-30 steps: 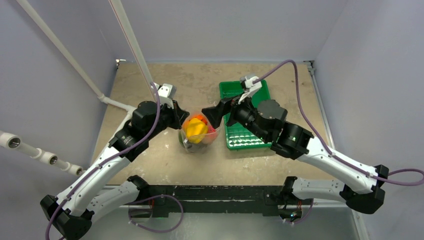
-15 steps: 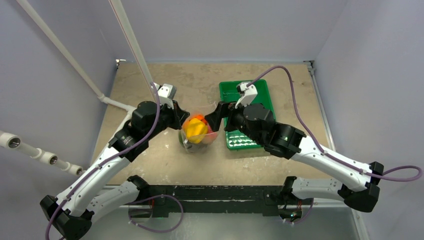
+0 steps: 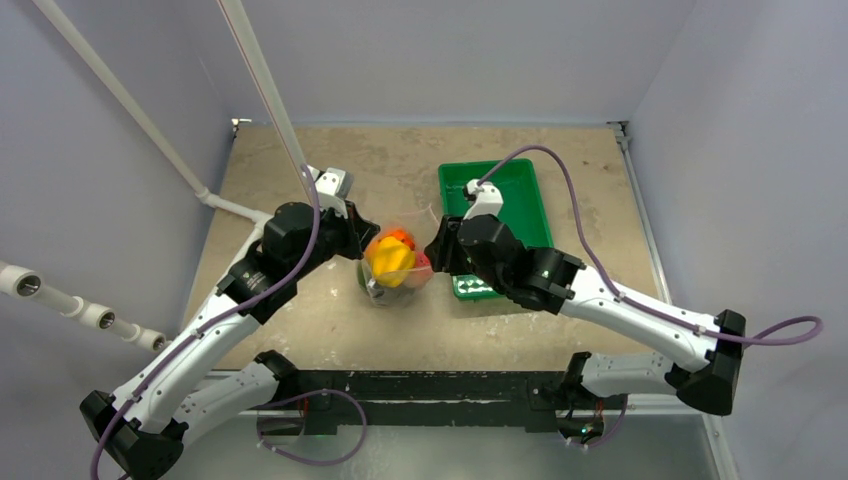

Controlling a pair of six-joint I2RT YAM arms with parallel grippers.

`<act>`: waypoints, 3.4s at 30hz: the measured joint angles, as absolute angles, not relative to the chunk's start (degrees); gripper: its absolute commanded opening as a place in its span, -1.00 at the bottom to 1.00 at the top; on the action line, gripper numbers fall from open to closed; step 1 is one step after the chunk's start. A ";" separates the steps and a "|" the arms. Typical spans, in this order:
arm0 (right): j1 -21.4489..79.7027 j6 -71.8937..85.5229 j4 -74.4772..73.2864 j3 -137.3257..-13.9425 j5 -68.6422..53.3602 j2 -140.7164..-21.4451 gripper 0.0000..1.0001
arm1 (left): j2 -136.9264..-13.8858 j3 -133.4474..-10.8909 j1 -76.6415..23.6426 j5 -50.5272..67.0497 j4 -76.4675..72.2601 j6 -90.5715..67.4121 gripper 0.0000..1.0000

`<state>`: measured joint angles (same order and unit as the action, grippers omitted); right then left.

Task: Place the food in the zip-top bag and seal the zipper
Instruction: Place the fake vegetable in the zipper food storage bag, then adjust the zipper food storage bag at the center of the board.

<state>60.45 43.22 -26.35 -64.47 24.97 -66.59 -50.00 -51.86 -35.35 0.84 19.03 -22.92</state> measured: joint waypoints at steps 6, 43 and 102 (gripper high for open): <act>60.45 45.15 -28.86 -64.64 26.09 -68.40 -1.00 | -49.98 -51.86 -35.35 0.95 19.03 -22.92 -1.00; 54.87 -0.71 -28.01 -99.15 10.83 -93.14 -1.00 | -39.59 -56.14 -35.35 1.72 35.48 -32.86 -1.00; 87.81 55.90 -40.58 -79.90 36.01 -86.56 0.39 | -35.53 -43.31 -35.35 -1.91 22.00 -47.44 -1.00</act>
